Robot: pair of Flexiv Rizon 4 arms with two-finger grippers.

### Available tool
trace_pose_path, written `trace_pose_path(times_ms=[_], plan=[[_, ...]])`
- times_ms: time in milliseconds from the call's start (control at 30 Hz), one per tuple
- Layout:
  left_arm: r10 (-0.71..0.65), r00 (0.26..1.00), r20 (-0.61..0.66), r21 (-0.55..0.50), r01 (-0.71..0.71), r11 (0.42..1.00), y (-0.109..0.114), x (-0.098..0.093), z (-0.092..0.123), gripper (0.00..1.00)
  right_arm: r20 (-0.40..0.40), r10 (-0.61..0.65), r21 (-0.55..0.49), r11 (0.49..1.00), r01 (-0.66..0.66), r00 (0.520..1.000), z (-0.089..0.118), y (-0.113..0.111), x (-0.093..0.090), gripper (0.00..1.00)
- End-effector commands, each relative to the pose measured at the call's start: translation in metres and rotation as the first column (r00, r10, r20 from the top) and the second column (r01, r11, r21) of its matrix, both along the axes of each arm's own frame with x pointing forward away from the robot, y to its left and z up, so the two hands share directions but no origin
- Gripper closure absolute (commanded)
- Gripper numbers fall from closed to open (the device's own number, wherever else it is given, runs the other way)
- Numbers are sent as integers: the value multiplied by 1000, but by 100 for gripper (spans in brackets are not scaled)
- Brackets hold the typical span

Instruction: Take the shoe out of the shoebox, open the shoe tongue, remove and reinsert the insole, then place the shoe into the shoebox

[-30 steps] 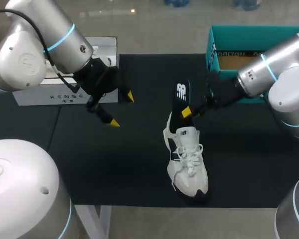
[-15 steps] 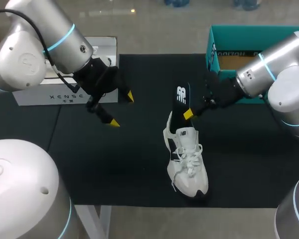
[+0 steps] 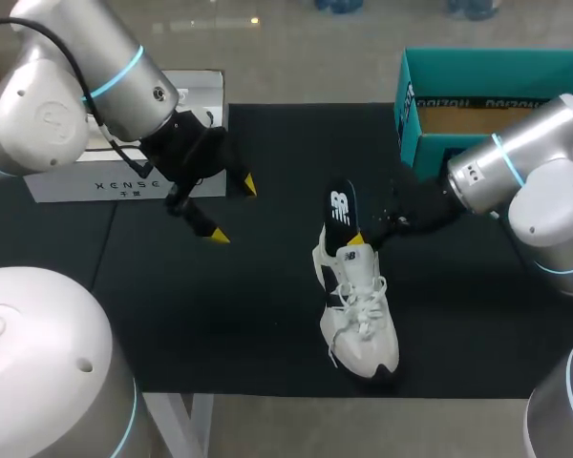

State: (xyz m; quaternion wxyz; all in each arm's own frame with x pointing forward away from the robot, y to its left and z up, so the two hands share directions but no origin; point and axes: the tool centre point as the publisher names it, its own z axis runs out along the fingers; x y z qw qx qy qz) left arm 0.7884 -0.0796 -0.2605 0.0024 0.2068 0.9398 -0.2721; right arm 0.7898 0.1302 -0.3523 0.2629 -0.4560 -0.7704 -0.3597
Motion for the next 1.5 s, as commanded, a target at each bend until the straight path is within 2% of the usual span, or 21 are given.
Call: trace_pose_path(times_ms=[33,200,500,533,600,667,800,1133,1400,1467,1500], plan=[[0,1000,0,4,0,1000,-1,0,0,0,16,-3,-13,1000,4,1000,7,-3,4,71],[0,1000,0,4,0,1000,-1,0,0,0,39,-4,-25,1000,5,999,15,-7,15,69],[0,1000,0,4,0,1000,-1,0,0,0,54,9,-36,999,-7,998,18,-9,30,77],[0,1000,0,4,0,1000,-1,0,0,0,53,11,-40,999,-9,999,18,-9,31,82],[0,1000,0,4,0,1000,-1,0,0,0,54,12,-43,999,-10,998,20,-10,32,100],[0,1000,0,4,0,1000,-1,0,0,0,55,13,-44,999,-11,998,20,-11,32,100],[0,1000,0,4,0,1000,-1,0,0,0,50,6,-37,999,-4,999,18,-12,23,100],[0,1000,0,4,0,1000,-1,0,0,0,-4,-21,-3,1000,21,1000,1,-4,-11,100],[0,1000,0,4,0,1000,-1,0,0,0,-29,-32,1,999,32,999,-5,-2,-19,100],[0,1000,0,4,0,1000,-1,0,0,0,-25,-34,1,999,34,999,-3,-3,-16,60],[0,1000,0,4,0,1000,-1,0,0,0,-20,-32,-1,999,32,999,-1,-3,-14,56]])
